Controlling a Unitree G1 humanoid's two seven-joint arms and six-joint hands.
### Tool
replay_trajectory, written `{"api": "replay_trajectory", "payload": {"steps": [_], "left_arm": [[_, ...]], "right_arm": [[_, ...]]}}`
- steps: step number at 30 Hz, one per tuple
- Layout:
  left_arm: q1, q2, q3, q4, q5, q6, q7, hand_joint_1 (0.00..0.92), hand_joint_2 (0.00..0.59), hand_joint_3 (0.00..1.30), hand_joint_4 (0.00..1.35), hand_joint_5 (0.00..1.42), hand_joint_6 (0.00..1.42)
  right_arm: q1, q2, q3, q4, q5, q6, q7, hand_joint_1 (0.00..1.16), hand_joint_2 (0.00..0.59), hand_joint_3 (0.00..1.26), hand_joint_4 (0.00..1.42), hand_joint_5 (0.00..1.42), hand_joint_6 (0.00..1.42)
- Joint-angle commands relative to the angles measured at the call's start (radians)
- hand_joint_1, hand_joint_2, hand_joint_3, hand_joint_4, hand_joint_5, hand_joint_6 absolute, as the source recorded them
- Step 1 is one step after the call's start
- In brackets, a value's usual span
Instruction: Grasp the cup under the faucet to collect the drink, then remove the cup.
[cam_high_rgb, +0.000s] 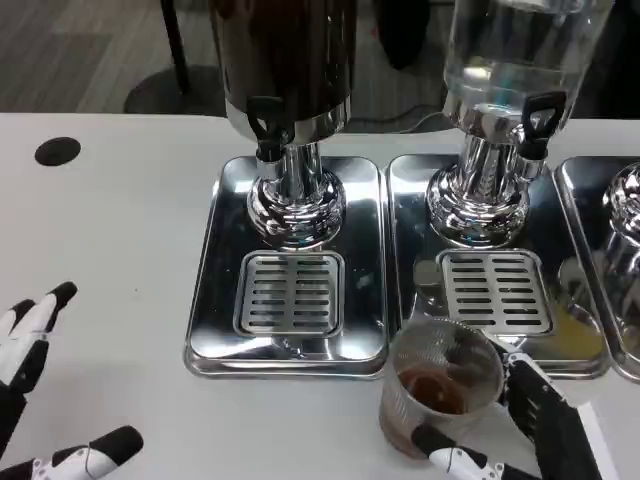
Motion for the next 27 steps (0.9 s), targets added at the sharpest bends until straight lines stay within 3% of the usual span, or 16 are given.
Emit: {"api": "replay_trajectory", "payload": {"steps": [1,27], "left_arm": [[0.002,0.007,0.002,-0.018,0.001,0.007,-0.015,0.0,0.01,0.0,0.0,0.0,0.0],[0.005,0.011,0.022,-0.071,-0.001,0.037,-0.043,0.0,0.01,0.0,0.0,0.0,0.0]], "right_arm": [[-0.005,0.008,0.006,0.004,0.0,-0.059,-0.005,0.83,0.234,0.35,0.35,0.39,0.35],[-0.06,0.035,0.013,0.187,-0.02,-0.143,-0.022,0.83,0.234,0.35,0.34,0.39,0.35]]}}
